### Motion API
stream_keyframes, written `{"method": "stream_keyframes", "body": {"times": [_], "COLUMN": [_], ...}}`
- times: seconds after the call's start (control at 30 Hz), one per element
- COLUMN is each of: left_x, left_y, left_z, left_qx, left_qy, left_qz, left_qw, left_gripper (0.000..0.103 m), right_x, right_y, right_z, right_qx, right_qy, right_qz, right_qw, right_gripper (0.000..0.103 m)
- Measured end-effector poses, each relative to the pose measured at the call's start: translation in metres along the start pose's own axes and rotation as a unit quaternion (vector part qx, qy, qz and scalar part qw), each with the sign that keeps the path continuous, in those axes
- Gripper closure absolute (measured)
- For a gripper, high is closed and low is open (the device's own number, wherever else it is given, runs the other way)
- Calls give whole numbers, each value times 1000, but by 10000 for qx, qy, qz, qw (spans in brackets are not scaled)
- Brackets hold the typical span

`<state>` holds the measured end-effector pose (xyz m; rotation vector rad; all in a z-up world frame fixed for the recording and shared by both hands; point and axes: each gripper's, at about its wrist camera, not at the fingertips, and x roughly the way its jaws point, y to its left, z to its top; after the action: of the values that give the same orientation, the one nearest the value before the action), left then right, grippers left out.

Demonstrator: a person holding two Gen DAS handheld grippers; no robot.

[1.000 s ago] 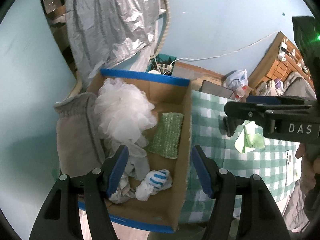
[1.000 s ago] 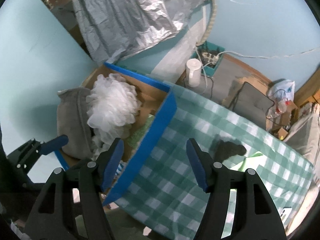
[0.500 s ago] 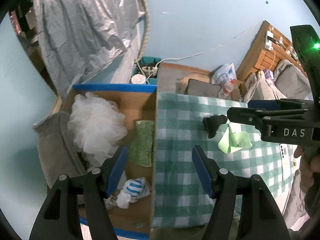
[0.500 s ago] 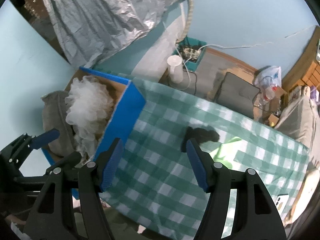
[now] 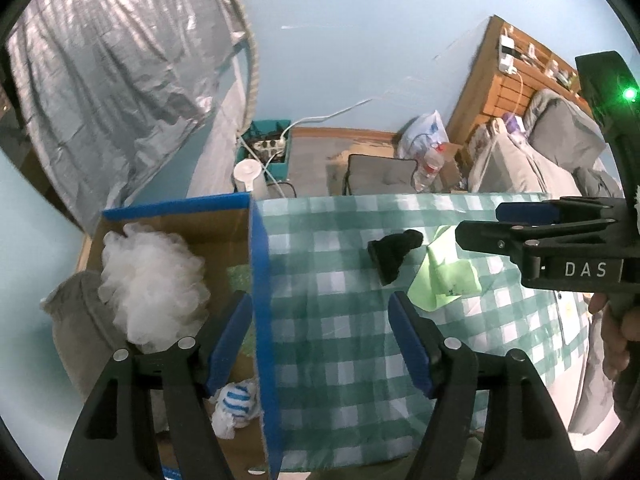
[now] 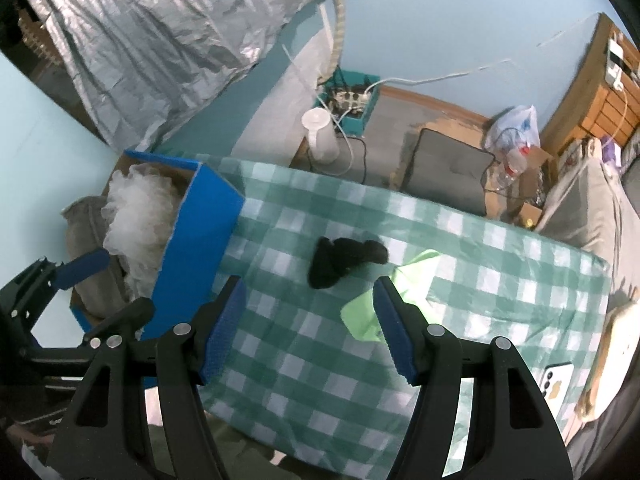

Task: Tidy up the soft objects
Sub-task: 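Withdraw both tools from the box back over the tablecloth, then move the right tool toward the light green cloth while the left tool approaches the black sock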

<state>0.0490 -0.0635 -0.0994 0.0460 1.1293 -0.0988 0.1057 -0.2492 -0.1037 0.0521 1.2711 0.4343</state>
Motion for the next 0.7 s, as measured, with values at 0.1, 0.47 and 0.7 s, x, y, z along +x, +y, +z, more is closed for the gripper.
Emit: {"method": "stream_keyframes", "body": {"times": [0.1, 0.47, 0.7], "left_x": [6, 36, 59], "left_y": [-7, -33, -42], "left_z": [5, 21, 26], "left_qx": [129, 689, 830], "left_qy": [23, 268, 554], "left_qz": [-41, -185, -323], "left_qw": [9999, 9971, 9945], "left_gripper": [30, 25, 25], "right_x": [-1, 10, 34], "right_y": [-9, -56, -82], "right_z": [-3, -18, -28], "right_qx": [91, 489, 754], "right_qy": [-2, 147, 378], "right_qz": [-51, -255, -261], "right_qw": [9999, 9984, 9961], "right_gripper": [38, 38, 38]}}
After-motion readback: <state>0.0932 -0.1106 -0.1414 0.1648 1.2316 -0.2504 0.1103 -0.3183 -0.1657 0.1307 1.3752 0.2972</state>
